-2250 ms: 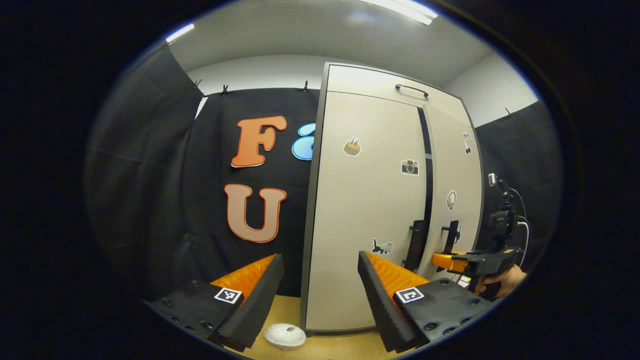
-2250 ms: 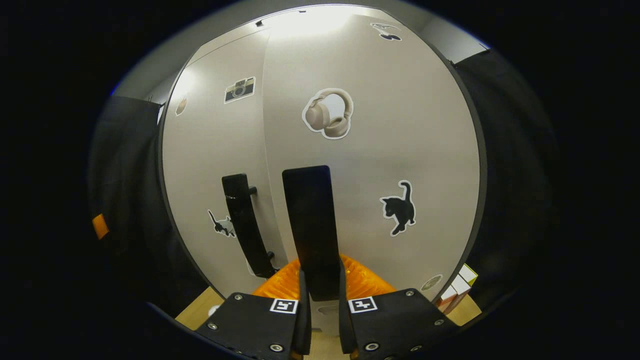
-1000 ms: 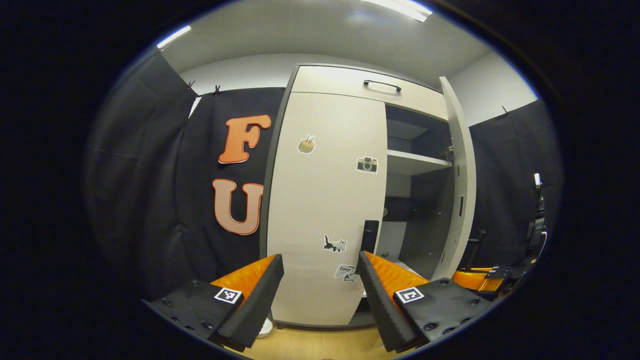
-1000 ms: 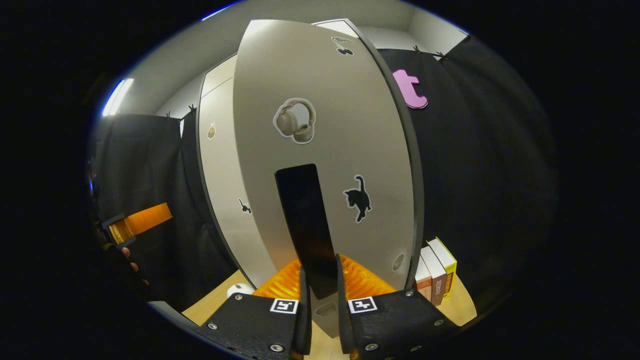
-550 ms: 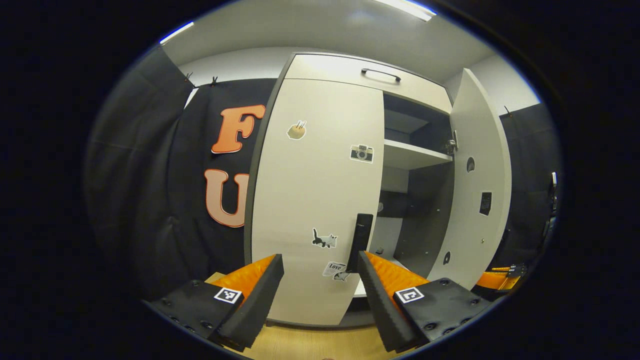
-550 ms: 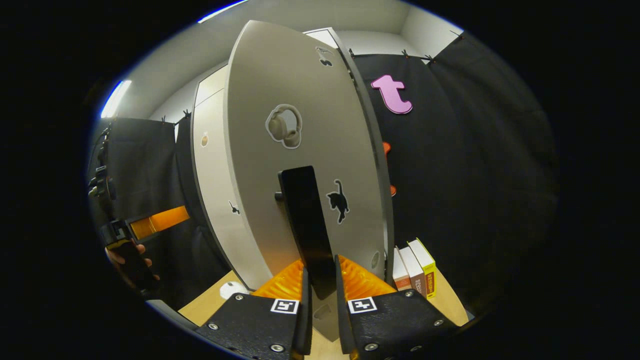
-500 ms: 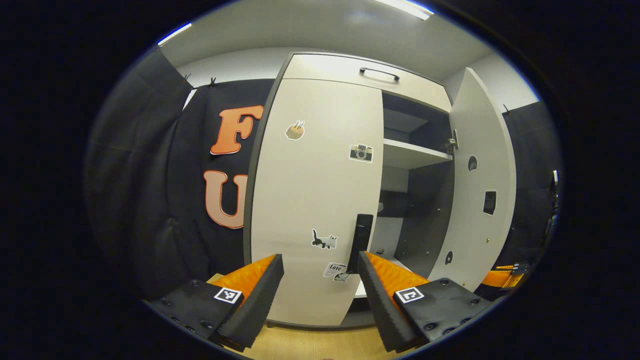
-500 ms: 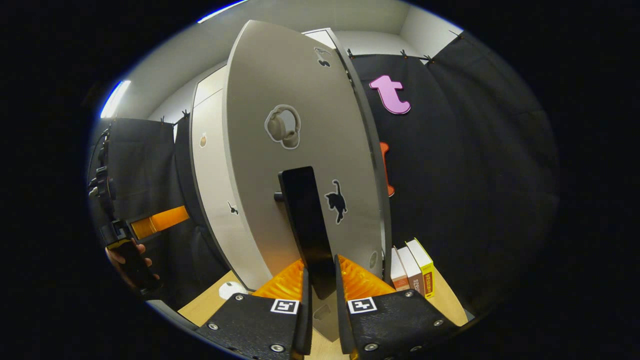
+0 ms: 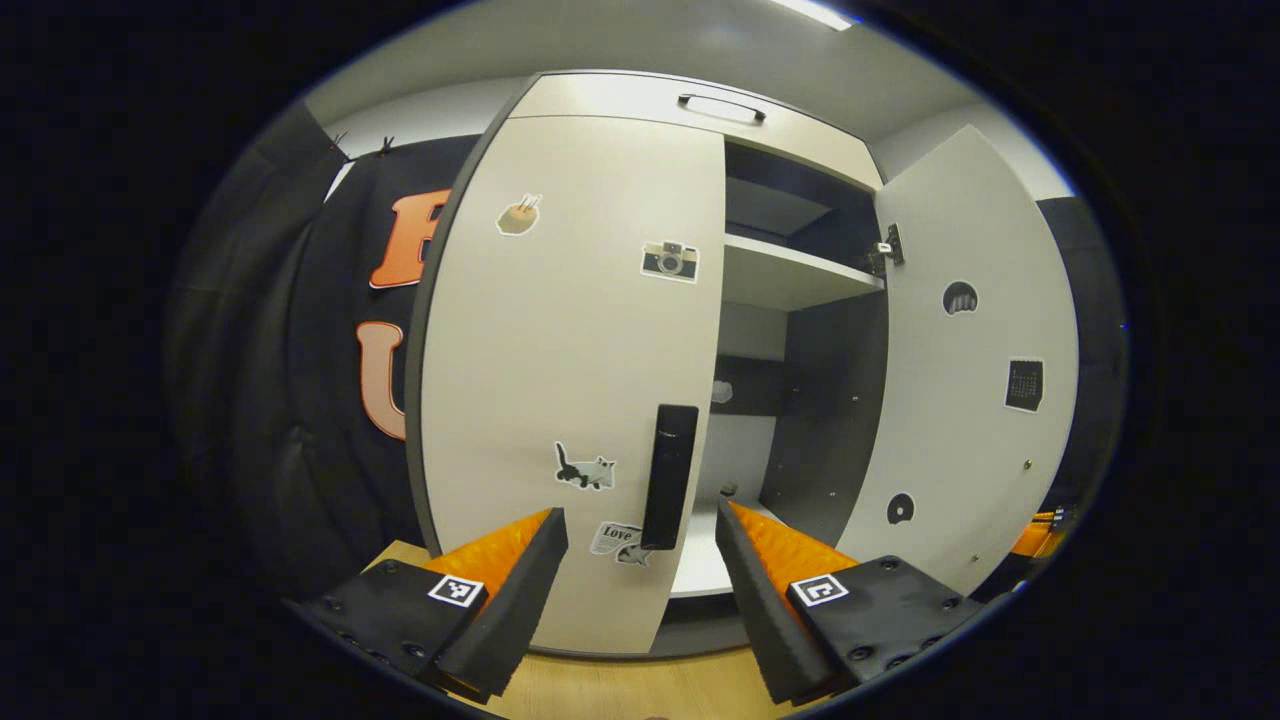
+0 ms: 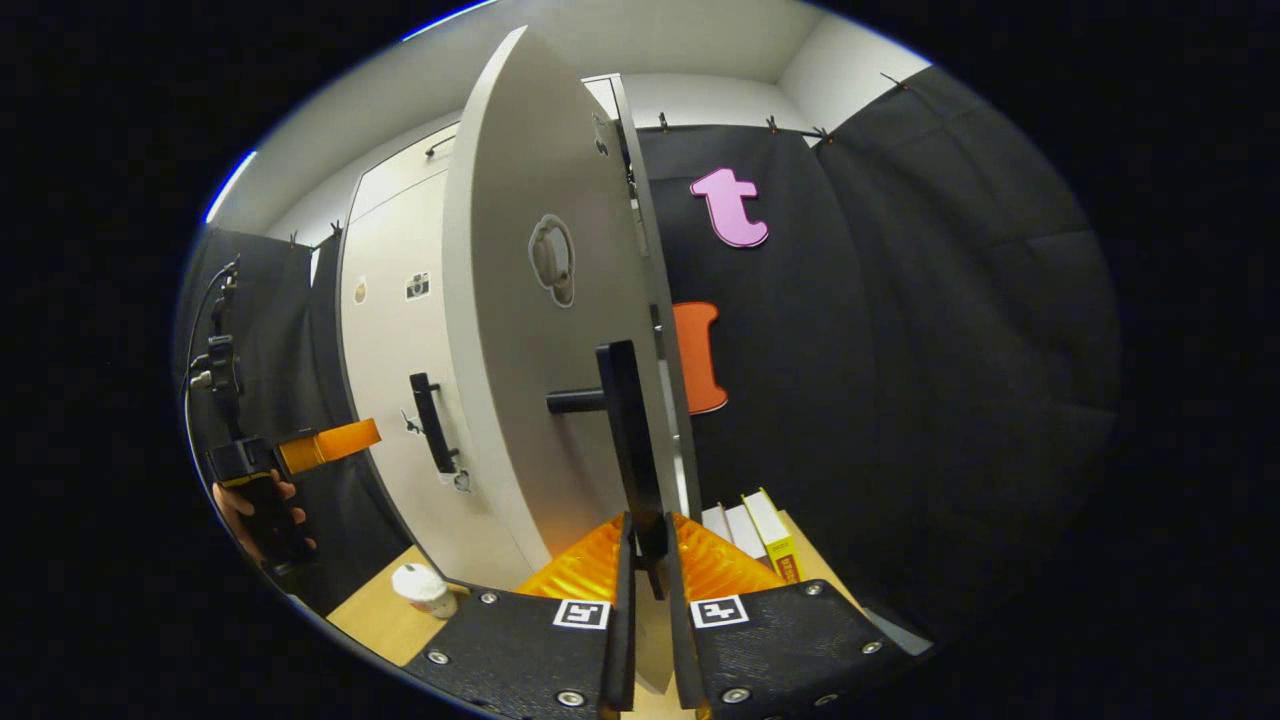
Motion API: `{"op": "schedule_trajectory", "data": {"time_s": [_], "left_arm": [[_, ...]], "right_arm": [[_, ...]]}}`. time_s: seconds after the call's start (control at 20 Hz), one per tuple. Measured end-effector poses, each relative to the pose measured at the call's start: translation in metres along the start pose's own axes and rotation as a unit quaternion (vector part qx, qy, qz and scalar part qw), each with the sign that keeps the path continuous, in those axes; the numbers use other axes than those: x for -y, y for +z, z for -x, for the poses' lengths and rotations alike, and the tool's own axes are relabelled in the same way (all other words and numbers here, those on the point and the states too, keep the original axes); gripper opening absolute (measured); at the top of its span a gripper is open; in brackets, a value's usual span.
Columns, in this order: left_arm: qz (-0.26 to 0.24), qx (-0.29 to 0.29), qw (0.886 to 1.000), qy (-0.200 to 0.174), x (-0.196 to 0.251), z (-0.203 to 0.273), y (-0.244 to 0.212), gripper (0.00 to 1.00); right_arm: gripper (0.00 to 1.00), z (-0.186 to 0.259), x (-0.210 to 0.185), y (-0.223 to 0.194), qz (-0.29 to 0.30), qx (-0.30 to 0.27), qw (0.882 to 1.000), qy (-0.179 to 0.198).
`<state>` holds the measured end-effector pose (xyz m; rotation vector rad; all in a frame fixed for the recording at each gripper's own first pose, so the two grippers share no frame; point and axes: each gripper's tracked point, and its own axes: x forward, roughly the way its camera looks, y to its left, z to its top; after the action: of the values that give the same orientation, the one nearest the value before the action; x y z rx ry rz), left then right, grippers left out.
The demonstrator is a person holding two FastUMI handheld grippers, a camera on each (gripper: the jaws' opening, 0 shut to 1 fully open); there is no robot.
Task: Open the right door of the double-door shoe cabinet with the right hand, and open the left door with the left hand.
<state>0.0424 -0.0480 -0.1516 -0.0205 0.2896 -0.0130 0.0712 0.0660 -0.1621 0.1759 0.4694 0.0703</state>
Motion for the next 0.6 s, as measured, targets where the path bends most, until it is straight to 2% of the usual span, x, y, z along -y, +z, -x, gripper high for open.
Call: {"op": "schedule_trajectory", "data": {"time_s": [0.1,0.2,0.35,0.4,0.45,0.5,0.6], "left_arm": [[-0.004,-0.006,1.000,-0.004,0.007,-0.014,-0.003,0.98],[-0.012,-0.014,1.000,-0.001,0.010,-0.026,-0.006,0.98],[-0.025,-0.018,1.000,0.000,0.013,-0.044,-0.007,0.94],[-0.031,-0.020,0.999,0.002,0.013,-0.050,-0.008,0.96],[-0.038,-0.023,0.999,0.009,0.012,-0.055,-0.009,0.95],[-0.041,-0.022,0.999,0.014,0.012,-0.058,-0.010,0.94],[-0.037,-0.026,0.999,0.024,0.005,-0.070,-0.013,0.96]], "right_arm": [[0.13,0.002,0.015,0.005,0.014,0.007,1.000,-0.025],[0.09,0.005,0.023,0.012,0.003,0.020,0.999,-0.047],[0.09,0.014,0.027,0.022,-0.014,0.043,0.998,-0.045],[0.09,0.017,0.025,0.023,-0.022,0.046,0.998,-0.039],[0.20,0.021,0.028,0.022,-0.026,0.044,0.998,-0.038],[0.09,0.026,0.032,0.021,-0.026,0.041,0.998,-0.044],[0.12,0.036,0.037,0.019,-0.023,0.038,0.997,-0.056]]}}
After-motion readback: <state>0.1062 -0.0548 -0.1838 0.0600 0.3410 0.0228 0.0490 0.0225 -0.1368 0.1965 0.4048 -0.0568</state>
